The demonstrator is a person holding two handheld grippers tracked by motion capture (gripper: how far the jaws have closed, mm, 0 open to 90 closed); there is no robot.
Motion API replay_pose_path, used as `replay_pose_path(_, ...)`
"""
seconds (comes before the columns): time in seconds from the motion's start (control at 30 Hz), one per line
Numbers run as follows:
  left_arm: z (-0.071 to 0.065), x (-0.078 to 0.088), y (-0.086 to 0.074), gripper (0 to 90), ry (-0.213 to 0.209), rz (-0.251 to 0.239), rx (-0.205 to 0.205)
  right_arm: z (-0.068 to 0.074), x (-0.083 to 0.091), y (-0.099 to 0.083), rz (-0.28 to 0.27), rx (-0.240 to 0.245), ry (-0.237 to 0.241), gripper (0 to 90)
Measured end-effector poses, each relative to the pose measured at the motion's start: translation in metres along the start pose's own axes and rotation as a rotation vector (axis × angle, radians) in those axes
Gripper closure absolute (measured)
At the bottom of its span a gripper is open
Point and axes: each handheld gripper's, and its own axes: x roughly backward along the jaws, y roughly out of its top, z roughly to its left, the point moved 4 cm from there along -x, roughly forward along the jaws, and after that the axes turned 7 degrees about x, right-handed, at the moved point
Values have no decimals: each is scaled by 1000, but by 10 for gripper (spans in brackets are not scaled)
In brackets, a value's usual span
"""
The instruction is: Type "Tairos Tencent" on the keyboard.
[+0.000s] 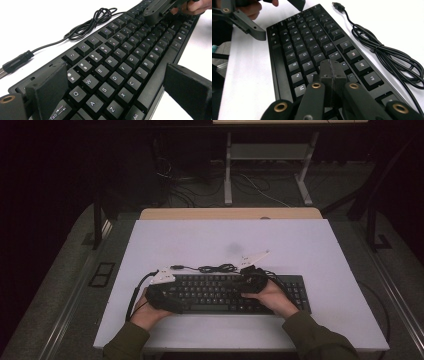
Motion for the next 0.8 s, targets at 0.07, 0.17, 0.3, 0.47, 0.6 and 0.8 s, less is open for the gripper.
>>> replay_pose_path(0.07, 0, 0, 0, 50, 0, 1, -2, 0, -2, 0, 12, -2, -4, 890)
replay_pose_path(0.17, 0, 0, 0, 51, -1, 2, -3, -1, -7, 0, 30, 1, -8, 891)
replay_pose_path(0.3, 0, 0, 0, 52, -1, 0, -2, 0, -11, 1, 50, 6, -12, 891)
replay_pose_path(0.47, 0, 0, 0, 53, -1, 1, -4, 0, -16, 0, 74, 14, -19, 891)
replay_pose_path(0.6, 0, 0, 0, 54, -1, -1, -3, 0, -17, -1, 90, 22, -27, 892)
replay_pose_path(0.8, 0, 1, 0, 55, -1, -2, -4, 0, -18, -2, 92, 20, -29, 891)
